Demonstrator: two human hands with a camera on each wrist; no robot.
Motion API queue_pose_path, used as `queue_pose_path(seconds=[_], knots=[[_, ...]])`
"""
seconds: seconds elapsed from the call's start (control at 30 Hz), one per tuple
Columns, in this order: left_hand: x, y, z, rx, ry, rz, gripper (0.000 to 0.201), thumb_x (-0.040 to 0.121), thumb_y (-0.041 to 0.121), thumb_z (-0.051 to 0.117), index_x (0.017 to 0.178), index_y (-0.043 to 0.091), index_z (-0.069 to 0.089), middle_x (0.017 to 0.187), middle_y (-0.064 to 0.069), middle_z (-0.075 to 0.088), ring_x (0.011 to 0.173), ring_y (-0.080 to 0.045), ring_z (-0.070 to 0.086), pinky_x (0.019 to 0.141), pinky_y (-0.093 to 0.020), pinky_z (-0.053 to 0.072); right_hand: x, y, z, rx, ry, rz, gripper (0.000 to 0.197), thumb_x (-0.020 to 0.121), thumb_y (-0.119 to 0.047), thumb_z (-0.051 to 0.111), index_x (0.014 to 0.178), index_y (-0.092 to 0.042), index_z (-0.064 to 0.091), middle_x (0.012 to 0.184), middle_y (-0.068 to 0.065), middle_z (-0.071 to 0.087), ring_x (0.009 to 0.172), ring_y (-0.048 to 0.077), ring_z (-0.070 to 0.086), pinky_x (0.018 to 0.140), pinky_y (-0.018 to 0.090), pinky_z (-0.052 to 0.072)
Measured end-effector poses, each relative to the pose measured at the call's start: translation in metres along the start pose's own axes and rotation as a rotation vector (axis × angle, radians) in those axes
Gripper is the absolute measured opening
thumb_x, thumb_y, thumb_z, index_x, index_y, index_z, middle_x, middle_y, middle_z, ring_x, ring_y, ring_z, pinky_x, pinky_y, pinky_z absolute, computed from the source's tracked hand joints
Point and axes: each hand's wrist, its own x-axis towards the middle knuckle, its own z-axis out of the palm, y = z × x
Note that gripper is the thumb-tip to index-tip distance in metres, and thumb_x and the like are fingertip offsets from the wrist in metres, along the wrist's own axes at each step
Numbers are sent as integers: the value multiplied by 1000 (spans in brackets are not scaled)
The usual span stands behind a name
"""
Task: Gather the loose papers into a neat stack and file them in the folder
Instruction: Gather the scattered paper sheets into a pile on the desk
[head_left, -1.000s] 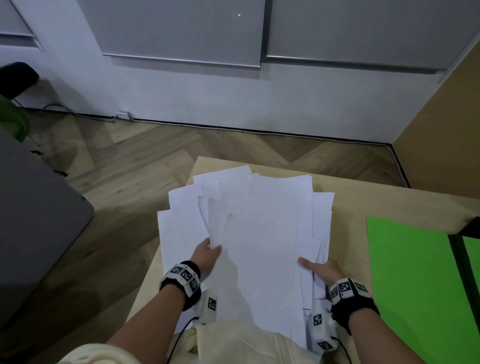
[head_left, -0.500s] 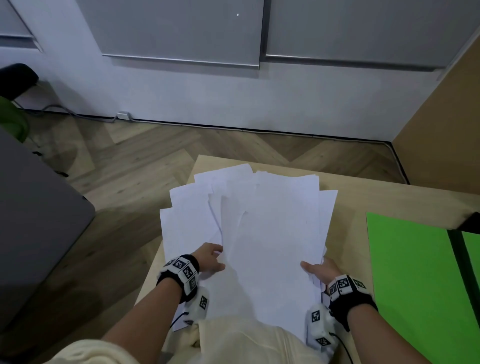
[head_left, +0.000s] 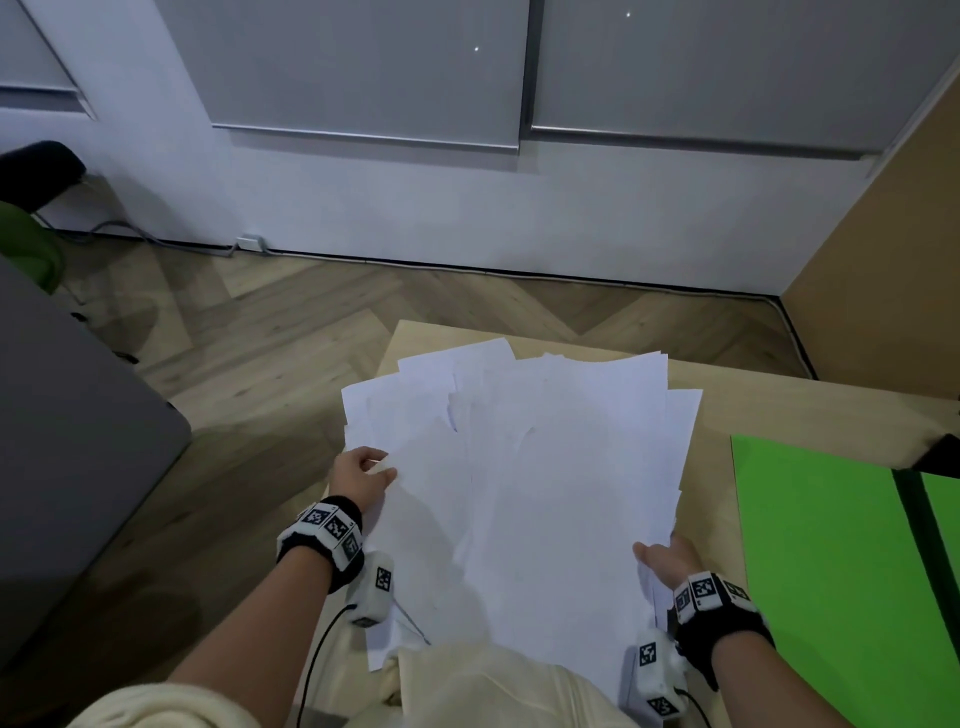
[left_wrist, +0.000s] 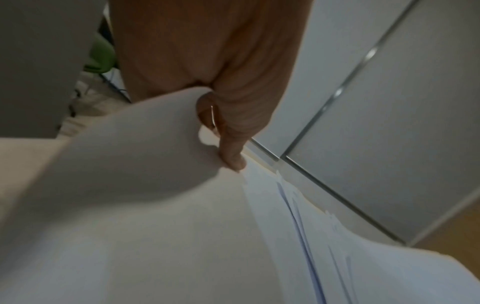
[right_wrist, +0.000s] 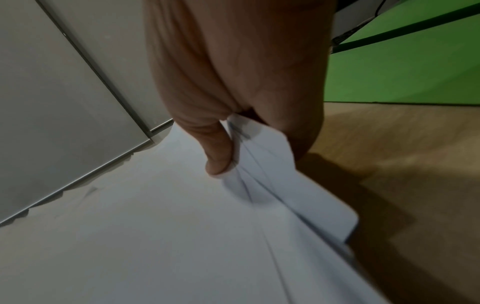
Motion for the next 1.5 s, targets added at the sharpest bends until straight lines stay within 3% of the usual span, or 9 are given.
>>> queue_pose_path(seconds=[0.13, 0.3, 0.53, 0.7, 0.87, 0.97, 1.13, 1.3, 1.5], knots=[[2, 15, 3, -177, -19, -74, 48, 76, 9, 79, 118, -1, 61, 104, -16, 62, 78, -19, 58, 62, -21, 46, 1, 0, -2, -52, 16, 4, 62, 91, 1, 53, 143, 14, 22, 152, 25, 27, 140, 36, 30, 111, 35, 25], [11, 16, -24, 331, -348, -400, 50, 73, 26, 82, 113, 1, 65, 130, -14, 63, 104, -25, 63, 96, -34, 51, 2, 2, -1, -94, 40, -24, 59, 91, 1, 50, 143, 13, 25, 152, 24, 30, 139, 37, 31, 112, 36, 24], [6, 2, 11, -228, 58, -291, 57, 72, 27, 81, 116, -4, 63, 116, -22, 69, 100, -33, 68, 90, -40, 54, 5, -2, -5, -259, -54, 22, 39, 93, -8, 52, 126, 13, 51, 121, 29, 58, 115, 37, 56, 74, 26, 41], [-18, -4, 53, -72, -177, -289, 80, 69, 32, 78, 138, 6, 47, 132, -11, 58, 117, -33, 59, 95, -37, 51, 34, 13, -1, -366, -26, -12, 73, 90, -44, 50, 141, 6, 35, 151, 18, 34, 137, 27, 37, 100, 27, 32], [-26, 23, 70, -105, -456, -152, 35, 89, 20, 66, 118, 3, 60, 104, -12, 65, 92, -27, 62, 77, -32, 51, 11, -1, 6, -222, -240, -22, 119, 57, -59, 79, 146, 2, 29, 152, 16, 34, 140, 26, 35, 115, 34, 26], [-16, 25, 59, -100, -393, -127, 31, 87, 31, 66, 106, 6, 65, 105, -13, 69, 92, -27, 65, 80, -32, 50, 4, -6, 8, -84, -144, -39, 96, 81, -32, 70, 148, 5, 12, 158, 15, 18, 145, 28, 23, 118, 35, 19], [-7, 1, 18, 160, 102, -292, 57, 80, 33, 71, 126, 3, 55, 135, -18, 51, 128, -37, 48, 103, -42, 44, 18, 10, 3, 92, 29, -88, 69, 87, -7, 63, 143, 11, 27, 150, 21, 34, 138, 36, 34, 113, 39, 26], [-11, -8, 15, 343, 87, -409, 83, 74, 29, 78, 135, -6, 35, 146, -24, 29, 137, -41, 31, 103, -51, 40, 20, 12, 3, 167, 73, -54, 47, 88, 5, 55, 132, 16, 43, 137, 24, 49, 125, 39, 49, 104, 40, 36], [2, -4, 34, 422, 3, -314, 60, 78, 15, 70, 127, -4, 40, 136, -22, 36, 122, -41, 47, 101, -46, 46, 19, 4, 6, 176, 84, -74, 46, 88, 7, 53, 132, 14, 44, 137, 26, 50, 126, 38, 48, 107, 38, 34]])
